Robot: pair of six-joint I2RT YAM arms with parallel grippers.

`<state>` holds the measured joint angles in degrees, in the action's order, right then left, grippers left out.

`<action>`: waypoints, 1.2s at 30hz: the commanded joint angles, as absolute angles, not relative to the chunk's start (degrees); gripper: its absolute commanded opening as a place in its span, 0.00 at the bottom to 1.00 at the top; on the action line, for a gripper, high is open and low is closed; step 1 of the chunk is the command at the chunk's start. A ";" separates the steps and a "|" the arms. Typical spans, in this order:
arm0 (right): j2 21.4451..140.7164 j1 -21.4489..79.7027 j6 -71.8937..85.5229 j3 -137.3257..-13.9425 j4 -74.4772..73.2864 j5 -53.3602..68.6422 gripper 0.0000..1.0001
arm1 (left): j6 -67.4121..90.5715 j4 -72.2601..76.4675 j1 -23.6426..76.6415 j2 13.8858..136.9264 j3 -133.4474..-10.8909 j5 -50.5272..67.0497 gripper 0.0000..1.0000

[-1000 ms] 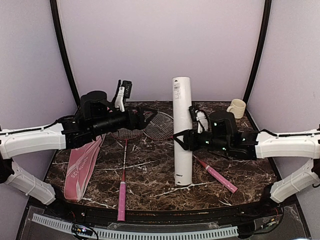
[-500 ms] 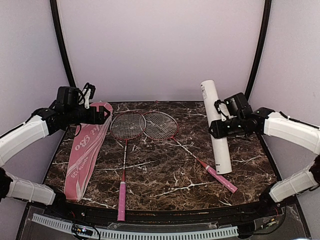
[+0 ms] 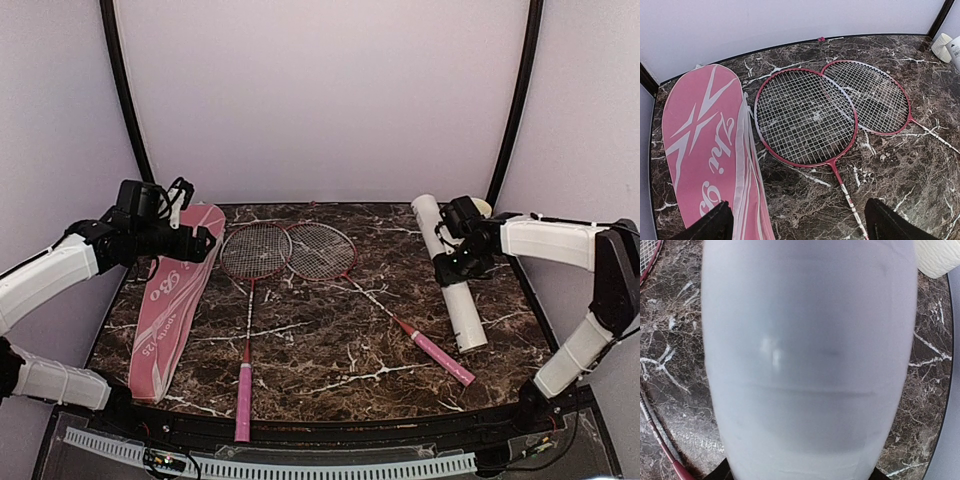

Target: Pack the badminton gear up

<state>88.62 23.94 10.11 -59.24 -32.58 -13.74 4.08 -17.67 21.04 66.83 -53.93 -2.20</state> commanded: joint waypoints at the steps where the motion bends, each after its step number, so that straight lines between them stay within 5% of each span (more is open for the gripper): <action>1: 93.77 22.71 8.15 -61.11 -26.42 -13.82 0.51 | 2.99 -19.96 20.78 67.51 -53.34 -3.69 0.93; 15: 101.42 20.55 12.19 -60.21 -17.34 -8.03 0.57 | 2.85 -20.26 20.75 69.15 -53.41 -2.30 0.93; 36: 97.71 18.40 12.45 -57.40 -13.24 -4.30 0.99 | 2.78 -17.83 20.75 69.97 -53.19 3.21 0.93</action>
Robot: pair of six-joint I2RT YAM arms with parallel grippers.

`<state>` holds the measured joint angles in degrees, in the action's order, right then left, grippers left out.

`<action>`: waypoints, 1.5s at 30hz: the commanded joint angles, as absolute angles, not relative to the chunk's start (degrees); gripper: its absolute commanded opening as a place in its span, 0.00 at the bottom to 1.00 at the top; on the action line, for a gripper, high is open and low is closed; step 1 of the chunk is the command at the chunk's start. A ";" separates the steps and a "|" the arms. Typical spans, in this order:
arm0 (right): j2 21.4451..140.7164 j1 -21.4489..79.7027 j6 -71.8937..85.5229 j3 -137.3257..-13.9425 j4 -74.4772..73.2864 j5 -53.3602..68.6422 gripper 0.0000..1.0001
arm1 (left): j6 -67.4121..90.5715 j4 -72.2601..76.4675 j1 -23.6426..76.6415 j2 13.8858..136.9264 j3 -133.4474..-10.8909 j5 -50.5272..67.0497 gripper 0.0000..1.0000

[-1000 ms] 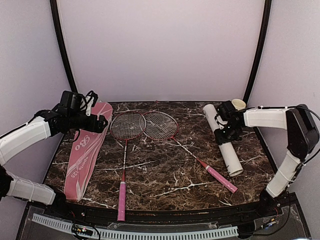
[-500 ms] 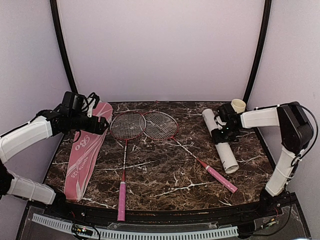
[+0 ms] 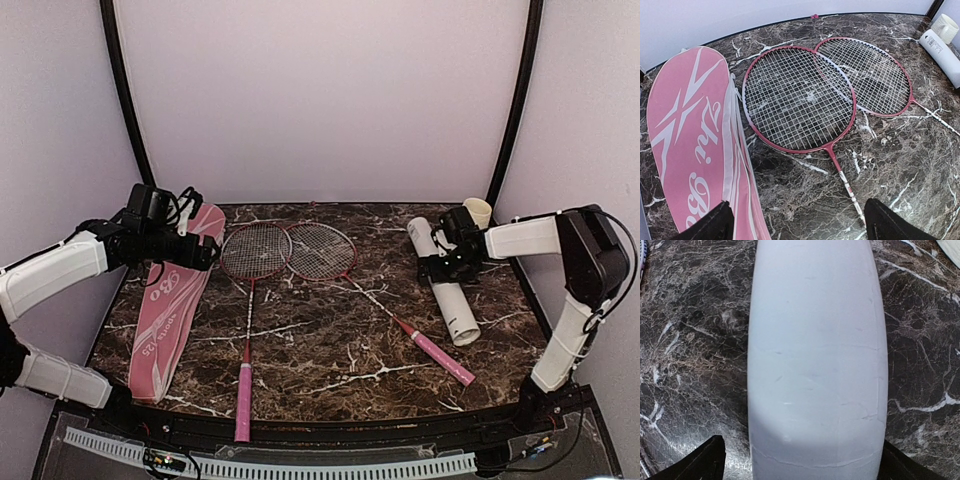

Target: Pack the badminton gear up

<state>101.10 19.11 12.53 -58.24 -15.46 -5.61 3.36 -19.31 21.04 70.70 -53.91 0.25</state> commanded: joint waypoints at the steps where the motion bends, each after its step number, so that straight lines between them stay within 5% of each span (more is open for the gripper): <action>1: 96.97 18.23 12.46 -57.27 -13.26 -4.11 1.00 | 2.81 -17.58 20.74 69.84 -53.11 3.61 0.93; 12: 85.27 18.11 13.19 -56.52 -15.91 -3.46 1.00 | 3.64 -19.84 20.73 71.64 -53.00 -3.47 0.92; 23: 70.04 24.54 21.06 -48.29 -10.42 4.16 0.97 | 5.23 -26.19 12.73 84.85 -56.30 -2.10 0.59; 32: 68.70 32.00 25.40 -43.65 -2.96 5.58 0.96 | 4.39 -29.78 12.05 93.23 -57.82 -5.67 0.44; 45: 70.18 34.80 27.82 -41.63 1.93 5.55 0.96 | 3.55 -29.69 11.96 97.15 -58.59 -4.20 0.42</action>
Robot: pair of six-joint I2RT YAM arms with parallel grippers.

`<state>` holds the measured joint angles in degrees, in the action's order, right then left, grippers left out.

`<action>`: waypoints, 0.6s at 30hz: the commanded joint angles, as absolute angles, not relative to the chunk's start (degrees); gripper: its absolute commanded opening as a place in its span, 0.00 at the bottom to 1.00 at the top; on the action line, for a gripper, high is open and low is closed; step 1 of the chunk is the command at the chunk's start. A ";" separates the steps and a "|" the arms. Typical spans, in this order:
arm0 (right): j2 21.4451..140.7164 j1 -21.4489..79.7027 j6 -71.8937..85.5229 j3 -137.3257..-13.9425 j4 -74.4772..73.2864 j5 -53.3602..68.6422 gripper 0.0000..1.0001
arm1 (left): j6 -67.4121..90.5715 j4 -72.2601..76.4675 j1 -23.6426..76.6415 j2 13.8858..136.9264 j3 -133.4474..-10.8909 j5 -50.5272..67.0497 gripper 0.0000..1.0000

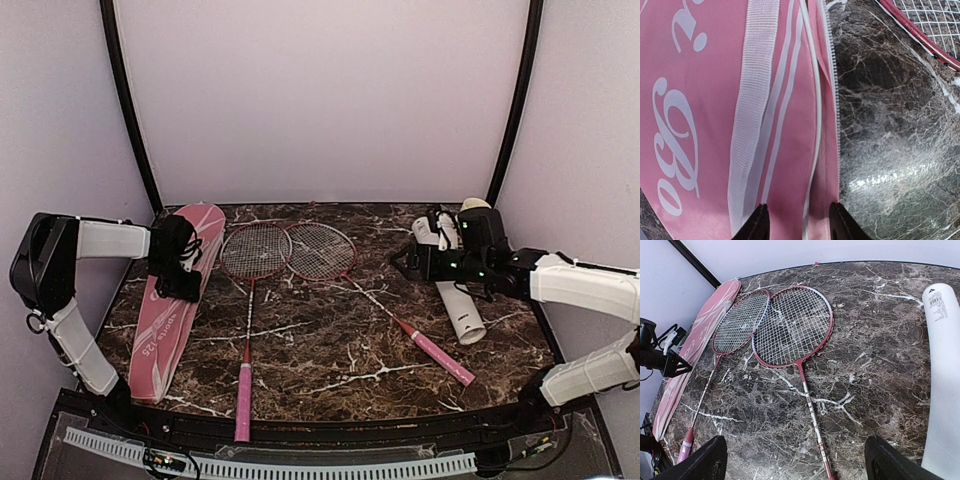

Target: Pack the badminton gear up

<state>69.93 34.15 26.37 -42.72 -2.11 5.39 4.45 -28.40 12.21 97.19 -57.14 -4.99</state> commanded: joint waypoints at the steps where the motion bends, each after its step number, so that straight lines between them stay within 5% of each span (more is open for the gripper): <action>1: 70.27 34.80 28.00 -41.57 2.12 5.59 0.95 | 3.52 -29.83 12.03 97.41 -58.63 -4.03 0.42; 12: 69.81 35.40 29.06 -40.53 2.74 5.88 0.95 | 3.56 -30.45 11.96 98.88 -59.21 -5.89 0.30; 18: 69.13 35.68 29.62 -39.82 3.50 6.53 0.95 | 3.60 -30.68 12.02 99.84 -59.35 -6.25 0.10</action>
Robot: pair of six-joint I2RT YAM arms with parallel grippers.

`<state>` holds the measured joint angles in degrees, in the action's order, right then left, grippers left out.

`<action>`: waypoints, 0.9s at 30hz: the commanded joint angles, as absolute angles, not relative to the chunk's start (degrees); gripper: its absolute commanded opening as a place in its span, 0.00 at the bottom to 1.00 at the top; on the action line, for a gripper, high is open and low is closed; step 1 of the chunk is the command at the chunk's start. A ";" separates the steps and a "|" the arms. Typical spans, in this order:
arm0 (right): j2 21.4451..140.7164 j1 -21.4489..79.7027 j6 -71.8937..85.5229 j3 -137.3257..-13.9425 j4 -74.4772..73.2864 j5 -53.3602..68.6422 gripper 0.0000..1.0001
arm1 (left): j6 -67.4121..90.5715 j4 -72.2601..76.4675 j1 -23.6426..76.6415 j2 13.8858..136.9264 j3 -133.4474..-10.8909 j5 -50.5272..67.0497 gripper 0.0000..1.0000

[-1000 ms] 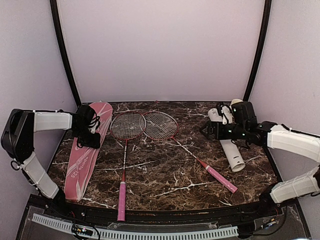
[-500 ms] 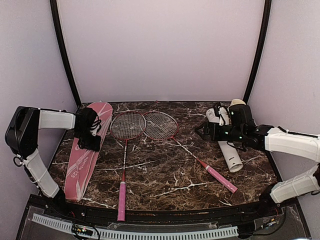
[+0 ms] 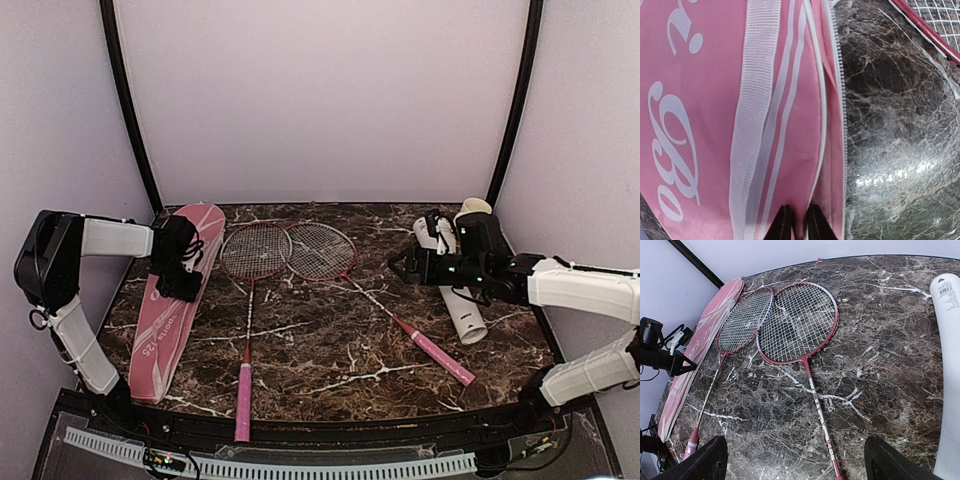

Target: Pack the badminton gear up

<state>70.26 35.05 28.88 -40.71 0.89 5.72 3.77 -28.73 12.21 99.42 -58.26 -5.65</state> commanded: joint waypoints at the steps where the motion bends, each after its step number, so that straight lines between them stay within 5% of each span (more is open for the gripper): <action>1: 69.13 35.75 29.68 -39.87 3.34 6.78 0.95 | 3.60 -30.69 12.01 99.78 -59.44 -6.03 0.07; 4: 69.67 36.28 30.55 -39.75 3.22 7.35 0.95 | 3.51 -30.27 12.04 99.10 -59.52 -5.13 0.00; 15: 80.72 50.08 35.33 -46.36 2.40 -2.29 0.93 | 3.11 -24.88 13.87 89.41 -57.21 0.38 0.00; 27: 106.41 64.25 39.09 -68.43 -1.61 -7.16 0.89 | 4.34 -26.66 14.21 85.50 -57.45 -2.87 0.00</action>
